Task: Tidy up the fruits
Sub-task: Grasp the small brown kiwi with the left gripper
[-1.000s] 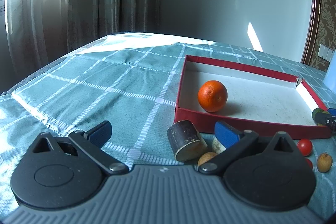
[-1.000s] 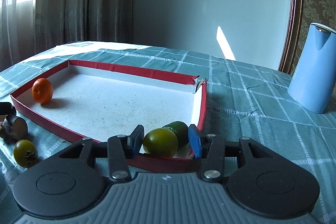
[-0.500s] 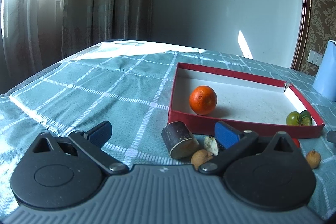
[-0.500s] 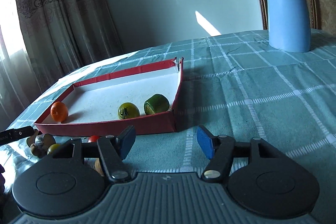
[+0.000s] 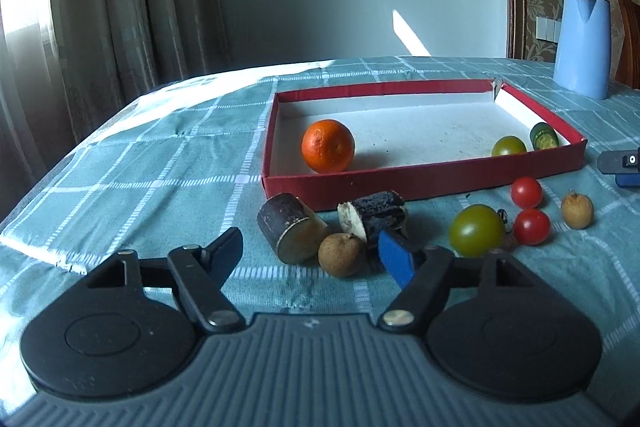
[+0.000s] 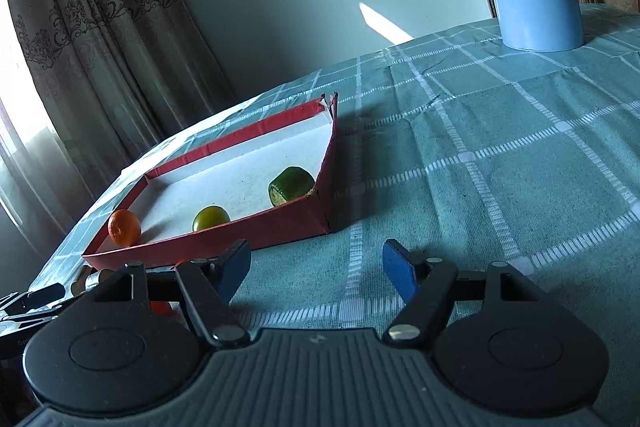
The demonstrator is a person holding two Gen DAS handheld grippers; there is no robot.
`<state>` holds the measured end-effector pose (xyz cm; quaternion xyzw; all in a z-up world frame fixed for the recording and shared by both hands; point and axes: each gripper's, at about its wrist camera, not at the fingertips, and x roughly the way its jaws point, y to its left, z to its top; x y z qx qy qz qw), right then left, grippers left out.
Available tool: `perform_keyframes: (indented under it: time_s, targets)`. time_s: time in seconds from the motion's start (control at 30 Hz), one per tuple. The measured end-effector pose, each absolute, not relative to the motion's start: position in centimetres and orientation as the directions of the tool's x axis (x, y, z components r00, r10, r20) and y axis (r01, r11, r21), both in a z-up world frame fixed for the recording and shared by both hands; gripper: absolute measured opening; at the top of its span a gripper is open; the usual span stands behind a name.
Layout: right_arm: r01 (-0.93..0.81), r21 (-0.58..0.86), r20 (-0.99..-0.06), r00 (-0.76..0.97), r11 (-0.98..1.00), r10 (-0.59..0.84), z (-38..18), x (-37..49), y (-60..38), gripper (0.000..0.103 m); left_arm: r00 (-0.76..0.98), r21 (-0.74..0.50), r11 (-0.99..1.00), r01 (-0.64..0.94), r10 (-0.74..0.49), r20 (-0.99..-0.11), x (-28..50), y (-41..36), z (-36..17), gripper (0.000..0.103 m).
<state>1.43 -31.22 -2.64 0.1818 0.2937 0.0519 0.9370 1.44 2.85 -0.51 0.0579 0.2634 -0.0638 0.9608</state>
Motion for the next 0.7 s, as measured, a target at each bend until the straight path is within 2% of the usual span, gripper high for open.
perform_keyframes:
  time_s: [0.07,0.13,0.17,0.33,0.4,0.7]
  targets:
    - [0.009,0.376,-0.529,0.823,0.926,0.207,-2.6,1.4,-31.3,0.073,0.841,0.05,0.985,0.164,-0.114,-0.528,1.7,3.1,-0.7,0.068]
    - [0.009,0.38,-0.528,0.823,0.925,0.21,-2.6,1.4,-31.3,0.073,0.833,0.048,0.983,0.178,-0.124,-0.54,1.8,3.1,-0.8,0.054]
    - [0.008,0.381,-0.528,0.823,0.924,0.211,-2.6,1.4,-31.3,0.073,0.83,0.053,0.982,0.184,-0.126,-0.543,1.8,3.0,-0.9,0.051]
    - [0.005,0.384,-0.525,0.824,0.923,0.214,-2.6,1.3,-31.3,0.077,0.835,0.095,0.976,0.194,-0.114,-0.538,1.7,2.3,-0.9,0.049]
    - [0.006,0.386,-0.525,0.823,0.922,0.215,-2.7,1.3,-31.3,0.077,0.84,0.095,0.977,0.189,-0.111,-0.532,1.5,2.3,-0.9,0.045]
    - [0.007,0.387,-0.528,0.821,0.922,0.216,-2.7,1.4,-31.4,0.078,0.837,0.087,0.973,0.213,-0.136,-0.53,0.8,2.3,-0.9,0.039]
